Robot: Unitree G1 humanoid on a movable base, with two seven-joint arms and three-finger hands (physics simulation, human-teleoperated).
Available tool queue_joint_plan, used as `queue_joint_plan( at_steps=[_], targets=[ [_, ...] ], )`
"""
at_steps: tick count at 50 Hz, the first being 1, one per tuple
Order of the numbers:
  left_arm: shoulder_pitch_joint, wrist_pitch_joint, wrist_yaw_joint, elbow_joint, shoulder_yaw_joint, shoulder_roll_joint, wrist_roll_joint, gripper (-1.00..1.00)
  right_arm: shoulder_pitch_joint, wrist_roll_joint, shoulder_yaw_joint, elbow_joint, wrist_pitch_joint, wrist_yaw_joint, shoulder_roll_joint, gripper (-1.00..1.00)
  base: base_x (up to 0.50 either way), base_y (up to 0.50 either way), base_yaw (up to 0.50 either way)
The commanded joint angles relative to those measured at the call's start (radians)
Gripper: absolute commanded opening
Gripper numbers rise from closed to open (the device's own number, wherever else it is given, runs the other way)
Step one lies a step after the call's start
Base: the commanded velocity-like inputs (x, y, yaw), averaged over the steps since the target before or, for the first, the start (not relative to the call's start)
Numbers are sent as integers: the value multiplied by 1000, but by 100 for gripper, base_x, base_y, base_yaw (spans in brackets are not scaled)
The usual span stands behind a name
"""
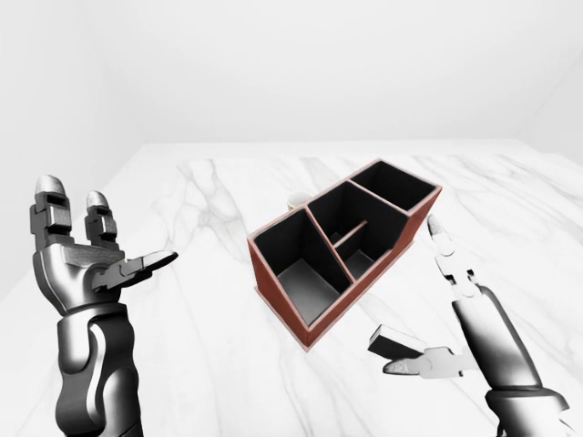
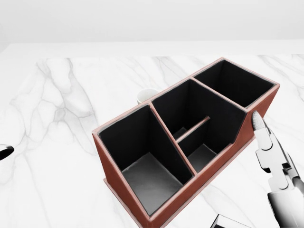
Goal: Pick up the book and place it in the left compartment of the caddy.
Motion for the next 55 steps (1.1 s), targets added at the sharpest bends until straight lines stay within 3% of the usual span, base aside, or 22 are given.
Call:
queue_joint_plan(
  at_steps=[1, 8, 12, 20, 30, 43, 49, 55],
  targets=[
    [4, 0, 6, -16, 4, 1, -7, 100, -12, -3, -132, -1, -21, 0, 0, 100, 0, 0, 0],
    [1, 0, 2, -6, 2, 0, -3, 100, -23, 17, -184, -1, 0, 0, 0, 100, 0, 0, 0],
    [2, 0, 5, -11, 2, -1, -4, 100, -25, 14, -191, -1, 3, 0, 0, 100, 0, 0, 0],
    [-5, 0, -4, 15, 0, -1, 3, 100, -15, -9, -188, -1, 41, 0, 0, 100, 0, 0, 0],
    [2, 0, 4, -10, 1, 0, -4, 100, 28, -11, -169, -1, 41, 0, 0, 100, 0, 0, 0],
    [2, 0, 3, -7, 5, 0, -8, 100, 98, -12, -77, -1, 41, 0, 0, 100, 0, 0, 0],
    [1, 0, 3, -4, 5, 1, -8, 100, 152, 6, 29, -1, 41, -39, 0, 100, 0, 0, 0],
    [2, 0, 6, -9, 5, 2, -11, 100, 174, 88, 82, -1, 41, -148, -120, 100, 0, 0, 0]
  ],
)
